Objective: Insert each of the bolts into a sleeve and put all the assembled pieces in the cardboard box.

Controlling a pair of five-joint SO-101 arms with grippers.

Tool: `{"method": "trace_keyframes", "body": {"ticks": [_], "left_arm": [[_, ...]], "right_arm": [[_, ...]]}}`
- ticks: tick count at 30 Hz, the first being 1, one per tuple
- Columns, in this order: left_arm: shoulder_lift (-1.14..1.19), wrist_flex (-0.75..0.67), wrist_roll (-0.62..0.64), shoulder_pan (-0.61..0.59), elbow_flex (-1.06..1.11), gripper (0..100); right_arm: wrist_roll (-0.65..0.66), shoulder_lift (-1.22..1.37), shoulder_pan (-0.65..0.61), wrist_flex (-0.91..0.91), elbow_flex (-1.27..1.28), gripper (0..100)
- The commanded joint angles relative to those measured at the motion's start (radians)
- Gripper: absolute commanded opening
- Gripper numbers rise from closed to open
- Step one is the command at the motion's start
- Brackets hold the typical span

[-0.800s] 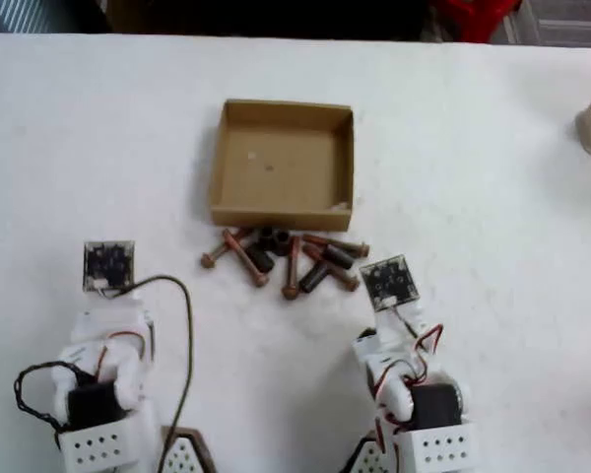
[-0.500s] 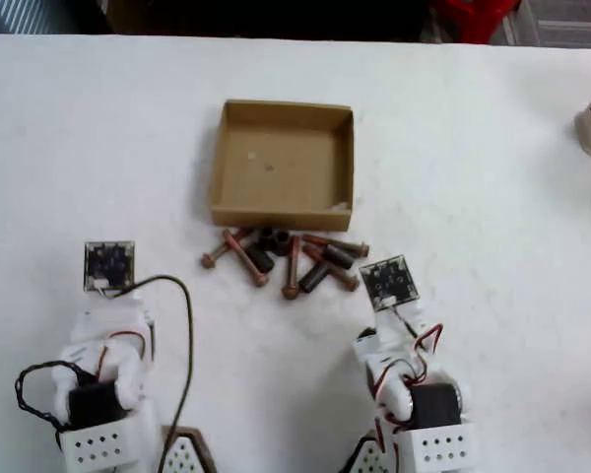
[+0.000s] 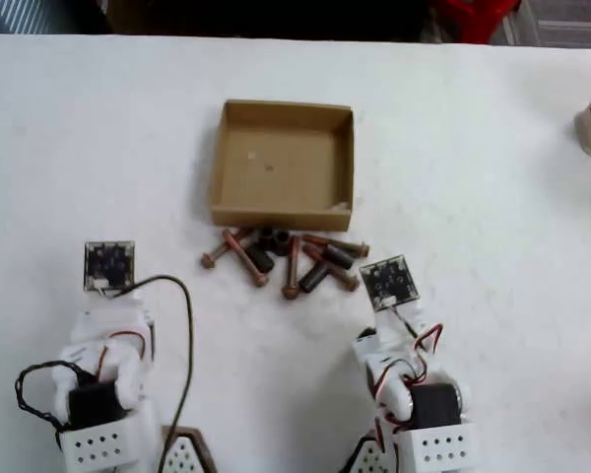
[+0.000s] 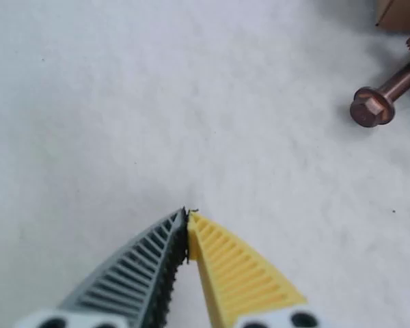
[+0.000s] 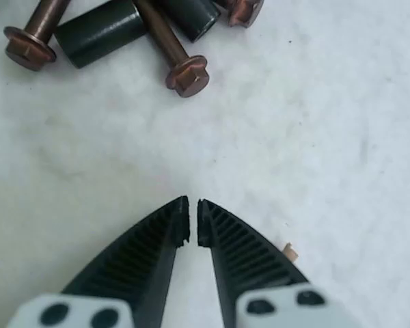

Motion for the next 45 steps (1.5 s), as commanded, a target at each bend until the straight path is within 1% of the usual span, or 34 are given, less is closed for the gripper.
{"method": "trace_keyframes", "body": {"ticks": [1, 33, 35, 39, 42, 45], "left_arm": [[-0.005, 0.006, -0.005, -0.01, 0.0, 2], [-0.007, -0.005, -0.003, -0.004, 0.0, 2], [-0.008, -0.061, -0.003, -0.004, 0.0, 2], [-0.008, -0.252, -0.003, -0.004, 0.0, 2], [-0.008, -0.339, -0.003, -0.002, 0.0, 2], [-0.008, -0.388, -0.003, 0.001, 0.0, 2]], "right_arm": [[0.0, -0.01, -0.007, 0.004, 0.006, 1.8], [-0.003, -0.01, -0.005, 0.001, 0.006, 1.7], [-0.003, -0.01, 0.019, -0.002, 0.005, 1.7], [-0.003, -0.01, 0.137, -0.087, 0.005, 1.8], [-0.003, -0.01, 0.216, -0.122, 0.005, 1.8], [-0.005, -0.01, 0.274, -0.127, 0.005, 1.8]]}}
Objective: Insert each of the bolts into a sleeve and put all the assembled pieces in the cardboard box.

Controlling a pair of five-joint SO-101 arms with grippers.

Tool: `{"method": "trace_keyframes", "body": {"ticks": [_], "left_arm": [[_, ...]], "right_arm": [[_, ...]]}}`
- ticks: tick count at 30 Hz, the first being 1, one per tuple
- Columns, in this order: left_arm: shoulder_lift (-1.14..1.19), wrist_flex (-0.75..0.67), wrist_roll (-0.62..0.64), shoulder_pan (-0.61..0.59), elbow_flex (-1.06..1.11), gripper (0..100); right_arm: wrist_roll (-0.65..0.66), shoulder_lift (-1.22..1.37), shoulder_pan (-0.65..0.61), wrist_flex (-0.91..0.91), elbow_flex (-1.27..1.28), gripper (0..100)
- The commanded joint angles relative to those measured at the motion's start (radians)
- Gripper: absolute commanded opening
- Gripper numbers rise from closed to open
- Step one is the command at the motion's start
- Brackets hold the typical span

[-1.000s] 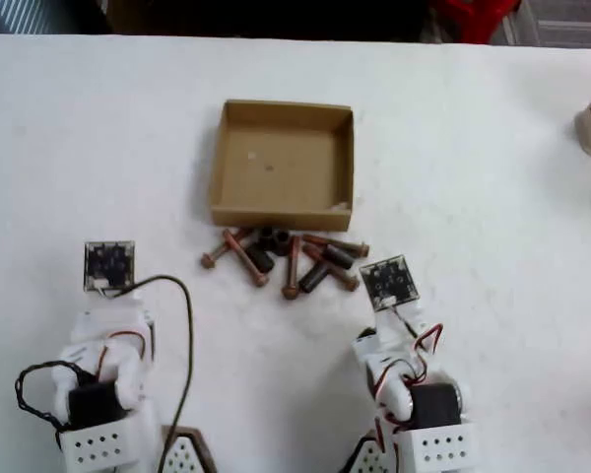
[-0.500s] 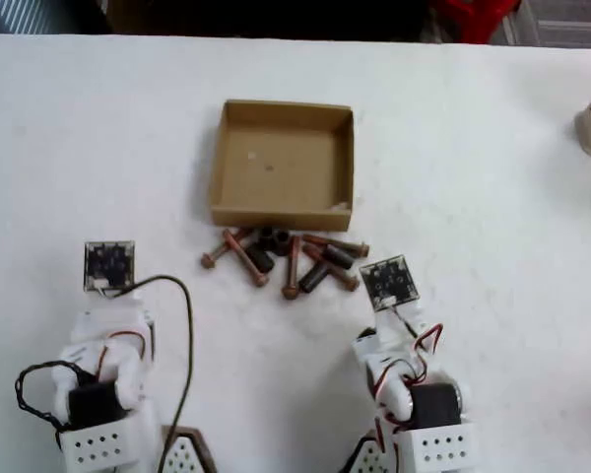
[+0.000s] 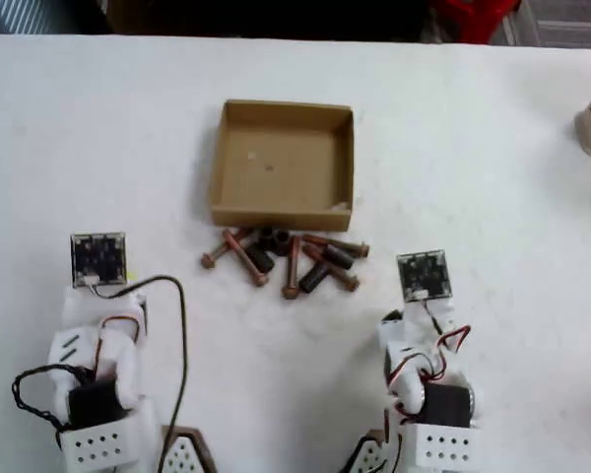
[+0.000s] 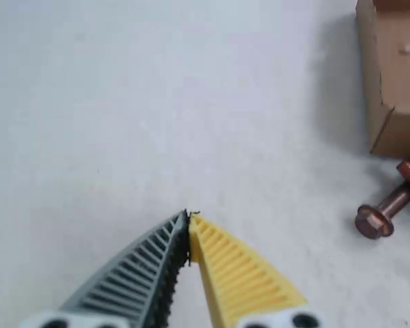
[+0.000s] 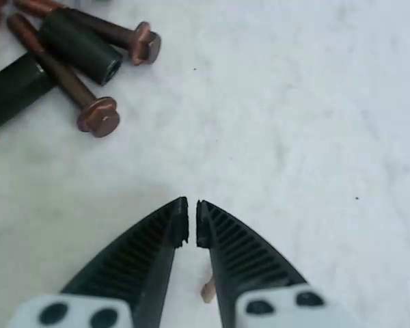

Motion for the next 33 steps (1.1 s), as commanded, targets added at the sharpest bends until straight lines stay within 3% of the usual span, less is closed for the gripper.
{"method": "trace_keyframes", "body": {"ticks": [1, 8, 23, 27, 33], "left_arm": [[-0.008, -0.083, -0.003, 0.019, 0.0, 2], [-0.005, -0.084, -0.002, 0.262, 0.0, 2], [0.012, -0.02, 0.078, 0.282, -0.169, 2], [0.174, -0.043, 0.11, 0.282, -0.249, 2], [0.627, -0.052, 0.216, 0.275, -0.499, 2]], "right_arm": [[-0.005, -0.01, 0.073, -0.022, 0.005, 1.8], [-0.002, -0.01, 0.116, -0.022, 0.005, 1.8], [0.002, -0.01, 0.116, -0.018, 0.005, 1.8], [0.002, -0.01, 0.116, -0.018, 0.005, 1.8], [0.003, -0.01, 0.116, -0.018, 0.005, 1.8]]}}
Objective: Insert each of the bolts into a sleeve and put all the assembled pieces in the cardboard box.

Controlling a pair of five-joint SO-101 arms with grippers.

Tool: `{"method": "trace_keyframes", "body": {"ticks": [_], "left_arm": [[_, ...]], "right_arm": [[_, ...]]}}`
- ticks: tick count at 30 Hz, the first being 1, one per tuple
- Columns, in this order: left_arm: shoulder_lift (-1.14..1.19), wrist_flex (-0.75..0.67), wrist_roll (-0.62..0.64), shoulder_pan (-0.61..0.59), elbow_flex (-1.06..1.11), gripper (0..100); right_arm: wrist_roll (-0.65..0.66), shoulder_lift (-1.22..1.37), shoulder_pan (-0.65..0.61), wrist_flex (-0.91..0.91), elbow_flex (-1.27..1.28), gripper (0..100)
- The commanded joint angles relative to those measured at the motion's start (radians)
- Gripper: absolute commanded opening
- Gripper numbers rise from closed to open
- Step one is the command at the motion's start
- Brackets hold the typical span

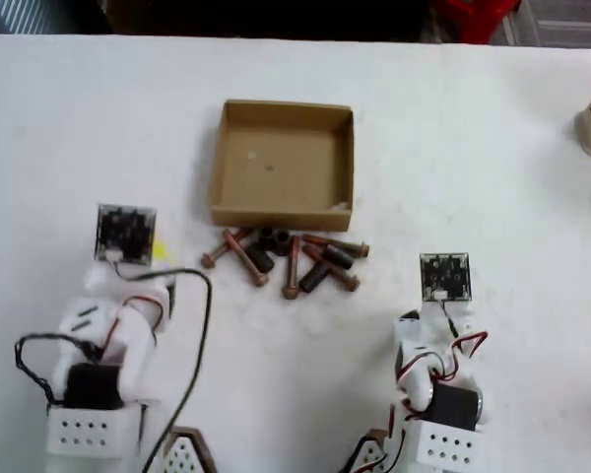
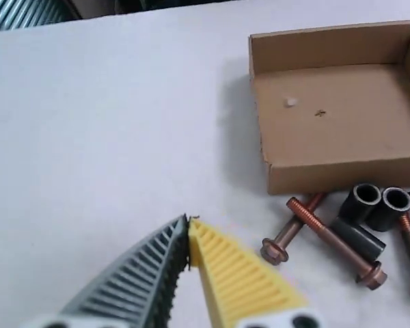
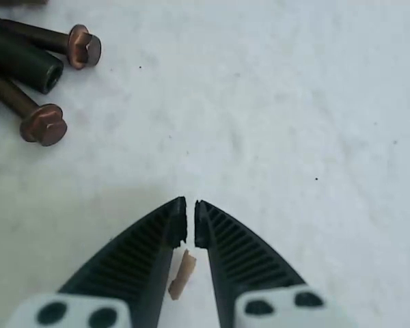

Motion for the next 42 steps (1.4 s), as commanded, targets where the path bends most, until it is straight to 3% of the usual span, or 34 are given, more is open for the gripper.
{"method": "trace_keyframes", "body": {"ticks": [1, 7, 12, 19, 24, 27, 35, 42], "left_arm": [[0.303, -0.032, 0.064, 0.005, -0.172, 2], [0.687, -0.13, 0.068, 0.005, -0.218, 2], [0.863, -0.256, 0.068, -0.044, -0.219, 2], [0.928, -0.319, 0.068, -0.061, -0.226, 3], [0.931, -0.318, 0.074, -0.065, -0.221, 15], [0.932, -0.316, 0.075, -0.065, -0.219, 19], [0.932, -0.318, 0.069, -0.065, -0.219, 18], [0.934, -0.318, 0.069, -0.067, -0.218, 18]], "right_arm": [[0.002, -0.01, 0.008, -0.012, 0.005, 1.8], [0.014, -0.01, 0.008, -0.015, 0.005, 1.8], [0.344, -0.01, 0.004, -0.084, 0.005, 1.8], [0.259, -0.001, -0.131, -0.131, -0.091, 1.8], [0.259, 0.03, -0.262, -0.134, -0.149, 1.8], [0.262, 0.168, -0.305, -0.134, -0.241, 1.8], [0.265, 0.8, -0.4, -0.128, -0.654, 1.9], [0.267, 1.254, -0.41, -0.151, -0.893, 12.1]]}}
